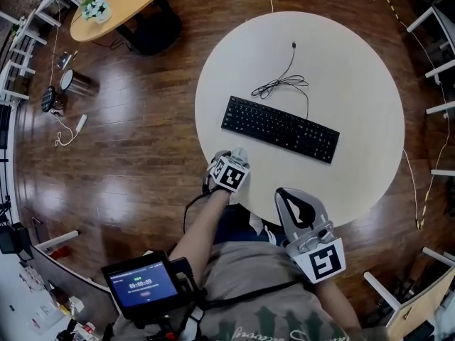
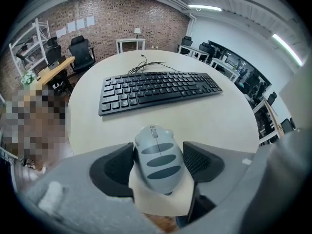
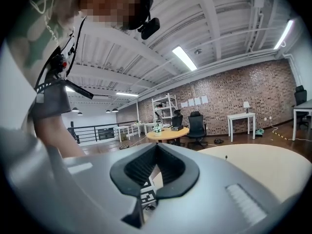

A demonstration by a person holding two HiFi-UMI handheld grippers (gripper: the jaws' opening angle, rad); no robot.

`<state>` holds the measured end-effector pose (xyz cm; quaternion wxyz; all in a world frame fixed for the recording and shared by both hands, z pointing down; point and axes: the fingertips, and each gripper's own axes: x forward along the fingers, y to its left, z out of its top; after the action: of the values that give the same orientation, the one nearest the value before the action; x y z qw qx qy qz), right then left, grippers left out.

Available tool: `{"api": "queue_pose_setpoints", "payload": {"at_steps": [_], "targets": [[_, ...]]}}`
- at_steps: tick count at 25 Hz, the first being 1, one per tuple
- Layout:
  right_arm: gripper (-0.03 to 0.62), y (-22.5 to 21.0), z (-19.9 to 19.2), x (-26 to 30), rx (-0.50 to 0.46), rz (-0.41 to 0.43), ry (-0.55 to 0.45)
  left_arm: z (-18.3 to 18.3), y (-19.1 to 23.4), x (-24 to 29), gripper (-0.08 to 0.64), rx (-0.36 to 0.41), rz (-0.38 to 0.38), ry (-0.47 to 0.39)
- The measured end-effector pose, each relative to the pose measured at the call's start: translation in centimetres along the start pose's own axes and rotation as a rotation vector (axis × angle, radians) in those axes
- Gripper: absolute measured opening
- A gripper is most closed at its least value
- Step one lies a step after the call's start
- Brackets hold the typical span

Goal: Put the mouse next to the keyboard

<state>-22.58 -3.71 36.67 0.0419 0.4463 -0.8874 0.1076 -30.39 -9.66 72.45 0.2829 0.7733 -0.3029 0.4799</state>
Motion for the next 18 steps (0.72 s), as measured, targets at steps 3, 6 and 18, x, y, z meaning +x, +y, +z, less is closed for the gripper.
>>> {"api": "queue_pose_setpoints", "payload": {"at_steps": [3, 6, 18], "targets": [[0.006, -0.5, 0.1, -0.4, 0.012, 0.005, 0.006, -0.1, -0.7, 0.0, 0.331, -0.007, -0.001, 0.007], [0.005, -0.6, 0.1, -0.9, 0.001, 0.012, 0.014, 0.1, -1.4, -0.1, 0.331, -0.010, 0.001, 0.009], [0.005, 0.1, -0.1, -4.4, -0.112, 0.067, -0.020, -0.6, -5.0, 0.3, 0.331, -0.007, 0.025, 0.019]]}}
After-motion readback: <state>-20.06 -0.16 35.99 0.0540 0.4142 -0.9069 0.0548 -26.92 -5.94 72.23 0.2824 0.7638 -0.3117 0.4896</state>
